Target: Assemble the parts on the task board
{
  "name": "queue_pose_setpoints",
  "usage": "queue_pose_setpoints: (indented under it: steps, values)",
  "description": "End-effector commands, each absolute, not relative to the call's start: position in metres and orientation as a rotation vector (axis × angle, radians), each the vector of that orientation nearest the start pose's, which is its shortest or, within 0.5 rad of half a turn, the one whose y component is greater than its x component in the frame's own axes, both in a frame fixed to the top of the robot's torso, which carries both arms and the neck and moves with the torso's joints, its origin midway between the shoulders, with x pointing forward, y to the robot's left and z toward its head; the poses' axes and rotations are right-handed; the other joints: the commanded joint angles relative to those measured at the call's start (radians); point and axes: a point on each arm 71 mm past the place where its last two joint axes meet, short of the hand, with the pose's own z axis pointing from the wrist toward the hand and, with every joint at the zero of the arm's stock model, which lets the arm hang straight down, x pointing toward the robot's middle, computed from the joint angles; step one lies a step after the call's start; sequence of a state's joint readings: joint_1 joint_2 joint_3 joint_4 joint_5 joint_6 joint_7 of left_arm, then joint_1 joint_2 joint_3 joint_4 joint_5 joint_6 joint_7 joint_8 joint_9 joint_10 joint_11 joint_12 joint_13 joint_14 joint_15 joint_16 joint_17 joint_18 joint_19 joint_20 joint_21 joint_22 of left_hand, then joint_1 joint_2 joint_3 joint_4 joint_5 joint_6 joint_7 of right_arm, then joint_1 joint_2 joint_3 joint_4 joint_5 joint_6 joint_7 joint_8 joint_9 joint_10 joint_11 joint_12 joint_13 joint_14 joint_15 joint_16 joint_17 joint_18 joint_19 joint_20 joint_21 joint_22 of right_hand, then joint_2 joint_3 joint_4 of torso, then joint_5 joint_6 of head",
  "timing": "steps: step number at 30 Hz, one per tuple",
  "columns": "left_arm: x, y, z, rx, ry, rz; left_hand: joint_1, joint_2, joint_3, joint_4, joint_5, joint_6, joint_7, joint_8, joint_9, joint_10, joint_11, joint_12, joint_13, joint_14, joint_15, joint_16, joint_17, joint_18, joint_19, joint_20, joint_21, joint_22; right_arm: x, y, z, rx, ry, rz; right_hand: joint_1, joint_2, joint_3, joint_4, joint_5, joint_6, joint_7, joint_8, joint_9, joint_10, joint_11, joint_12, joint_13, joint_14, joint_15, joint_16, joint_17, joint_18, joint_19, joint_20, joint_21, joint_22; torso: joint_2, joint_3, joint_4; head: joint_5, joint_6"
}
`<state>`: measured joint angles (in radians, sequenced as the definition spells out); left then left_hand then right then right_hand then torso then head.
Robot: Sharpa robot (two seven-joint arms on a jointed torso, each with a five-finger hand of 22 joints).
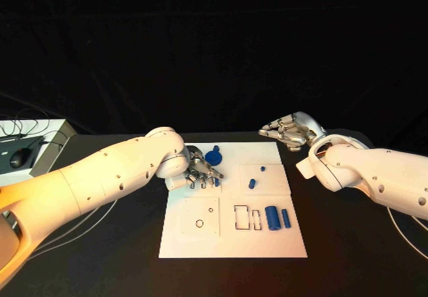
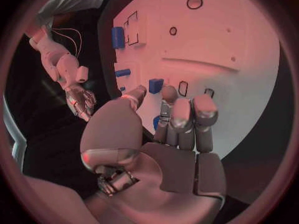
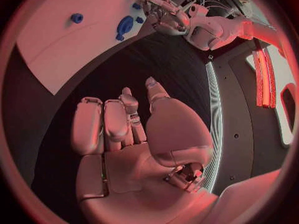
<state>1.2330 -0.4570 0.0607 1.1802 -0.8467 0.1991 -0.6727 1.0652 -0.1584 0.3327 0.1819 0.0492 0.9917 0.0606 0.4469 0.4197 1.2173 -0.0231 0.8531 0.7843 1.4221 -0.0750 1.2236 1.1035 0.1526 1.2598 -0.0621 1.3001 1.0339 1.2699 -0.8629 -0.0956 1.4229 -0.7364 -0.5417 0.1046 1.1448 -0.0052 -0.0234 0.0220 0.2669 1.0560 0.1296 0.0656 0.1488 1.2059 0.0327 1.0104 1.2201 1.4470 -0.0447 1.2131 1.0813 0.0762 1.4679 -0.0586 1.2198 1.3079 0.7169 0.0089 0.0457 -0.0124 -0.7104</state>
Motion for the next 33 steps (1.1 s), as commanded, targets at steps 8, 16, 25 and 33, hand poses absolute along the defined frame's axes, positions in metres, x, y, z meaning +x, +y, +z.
queue_pose_setpoints:
  steps: [8,16,25,33]
  values:
    - [0.533,0.1092,-0.2053,-0.372,2.456,-0.527,-0.001,-0.002,-0.005,0.003,0.001,-0.003,-0.002,-0.012,0.031,-0.004,-0.003,-0.008,-0.003,0.001,-0.003,-0.005,0.005,-0.021,0.007,0.001,-0.011,0.015,0.5137,-0.2533,-0.1666,0.524,1.501,0.896,-0.003,0.007,-0.007,-0.002,0.001,-0.006,0.0,0.003,0.002,-0.005,-0.004,-0.002,-0.001,0.0,0.001,-0.003,-0.001,-0.005,0.042,0.002,-0.004,0.172,-0.001,0.0006,0.0028,-0.002,-0.004]
    - [0.5316,0.1081,-0.2056,-0.356,2.47,-0.527,0.015,0.002,0.001,-0.012,0.001,0.001,-0.003,-0.014,0.034,-0.004,-0.003,-0.008,-0.003,0.001,-0.003,-0.005,0.007,-0.021,0.007,0.002,-0.014,0.019,0.5142,-0.2528,-0.1669,0.524,1.504,0.895,-0.002,0.008,-0.009,-0.003,0.0,-0.006,0.0,0.002,0.002,-0.005,-0.004,-0.002,0.0,0.0,0.001,-0.002,0.0,-0.005,0.042,0.002,-0.003,0.173,0.0,0.0006,0.0014,-0.002,-0.006]
    - [0.5317,0.1099,-0.2064,-0.349,2.481,-0.52,0.005,-0.007,0.108,-0.072,0.002,0.0,-0.018,0.025,0.095,-0.002,-0.013,-0.01,-0.004,0.002,-0.01,-0.005,0.009,-0.023,0.008,-0.001,-0.016,0.026,0.5144,-0.2523,-0.1672,0.524,1.507,0.895,-0.002,0.008,-0.009,-0.003,0.0,-0.006,0.0,0.002,0.002,-0.005,-0.004,-0.002,0.0,0.0,0.001,-0.002,0.0,-0.005,0.042,0.002,-0.003,0.173,0.0,0.0004,0.0018,-0.004,-0.007]
    - [0.5308,0.1071,-0.2061,-0.341,2.483,-0.526,-0.018,-0.011,0.125,-0.09,0.002,-0.011,-0.022,0.03,0.171,-0.002,-0.016,-0.01,-0.004,0.003,-0.012,-0.006,0.012,-0.025,0.011,-0.004,-0.022,0.036,0.5146,-0.2516,-0.1674,0.524,1.509,0.896,-0.002,0.008,-0.009,-0.003,0.0,-0.006,0.0,0.002,0.002,-0.005,-0.004,-0.002,0.0,0.0,0.001,-0.002,0.0,-0.005,0.042,0.002,-0.003,0.173,0.0,0.001,0.0012,-0.003,-0.008]
